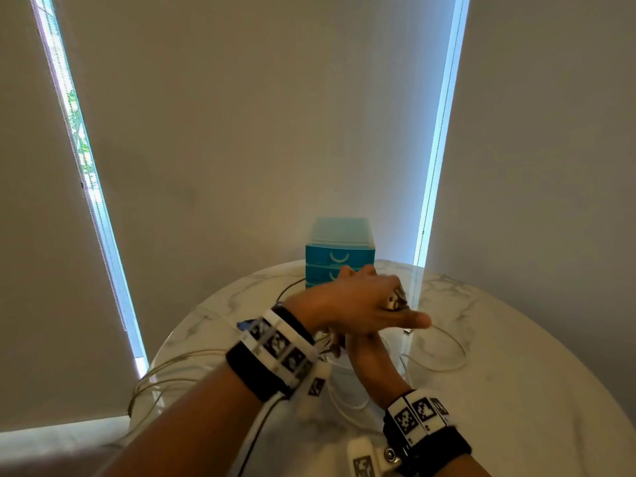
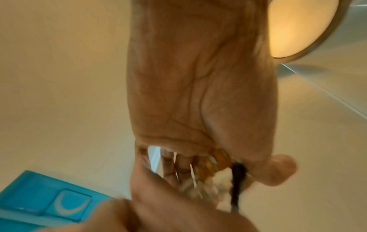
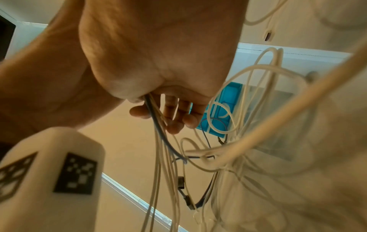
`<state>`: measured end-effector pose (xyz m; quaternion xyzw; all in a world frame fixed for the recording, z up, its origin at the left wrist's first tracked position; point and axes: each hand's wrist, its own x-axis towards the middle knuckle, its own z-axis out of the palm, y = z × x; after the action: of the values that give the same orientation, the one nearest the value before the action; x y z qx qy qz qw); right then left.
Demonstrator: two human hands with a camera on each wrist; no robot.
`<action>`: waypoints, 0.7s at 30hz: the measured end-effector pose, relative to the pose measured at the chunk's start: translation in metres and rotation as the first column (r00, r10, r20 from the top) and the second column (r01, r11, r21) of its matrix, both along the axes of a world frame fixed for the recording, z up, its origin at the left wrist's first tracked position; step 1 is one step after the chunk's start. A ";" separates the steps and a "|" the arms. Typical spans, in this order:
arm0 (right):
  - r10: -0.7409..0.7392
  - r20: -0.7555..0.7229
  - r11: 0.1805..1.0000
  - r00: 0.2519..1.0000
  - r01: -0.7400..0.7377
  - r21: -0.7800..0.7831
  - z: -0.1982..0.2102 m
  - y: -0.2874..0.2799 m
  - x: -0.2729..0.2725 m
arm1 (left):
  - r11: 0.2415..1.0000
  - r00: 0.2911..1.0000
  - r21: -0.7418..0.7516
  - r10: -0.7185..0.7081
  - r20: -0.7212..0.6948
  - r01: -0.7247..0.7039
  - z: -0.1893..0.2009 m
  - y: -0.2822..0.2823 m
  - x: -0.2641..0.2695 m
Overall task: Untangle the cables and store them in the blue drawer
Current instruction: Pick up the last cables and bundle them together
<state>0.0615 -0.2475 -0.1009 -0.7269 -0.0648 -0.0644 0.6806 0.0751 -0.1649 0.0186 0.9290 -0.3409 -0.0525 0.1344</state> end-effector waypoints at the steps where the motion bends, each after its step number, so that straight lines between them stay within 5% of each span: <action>1: -0.007 0.027 1.000 1.000 0.007 0.019 -0.001 0.000 0.005 | 0.998 0.999 -0.060 -0.028 -0.035 0.026 0.007 0.010 0.009; 5: -0.019 0.104 0.976 0.994 -0.004 0.220 0.008 0.005 0.007 | 0.970 0.975 -0.188 0.116 -0.190 -0.152 0.024 0.066 0.046; 8: 0.016 0.082 0.940 0.996 -0.043 0.337 0.008 0.006 0.008 | 0.903 0.881 0.095 0.430 -0.197 -0.419 0.002 0.110 0.077; 12: 0.175 0.043 0.798 0.984 -0.167 0.578 0.009 0.009 0.007 | 0.886 0.892 0.344 0.398 -0.215 -0.312 -0.030 0.141 0.091; 16: 0.323 -0.035 0.717 0.946 -0.220 0.662 0.006 0.002 0.006 | 0.939 0.896 0.109 0.344 -0.281 -0.326 -0.022 0.146 0.090; 21: 0.251 -0.154 0.815 0.956 -0.122 0.567 0.001 0.013 0.009 | 0.932 0.878 -0.158 0.238 -0.415 -0.327 0.013 0.148 0.080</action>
<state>0.0705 -0.2345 -0.0998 -0.4923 -0.0385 0.0684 0.8668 0.1550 -0.0169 0.0317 0.9188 -0.1711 -0.1768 0.3087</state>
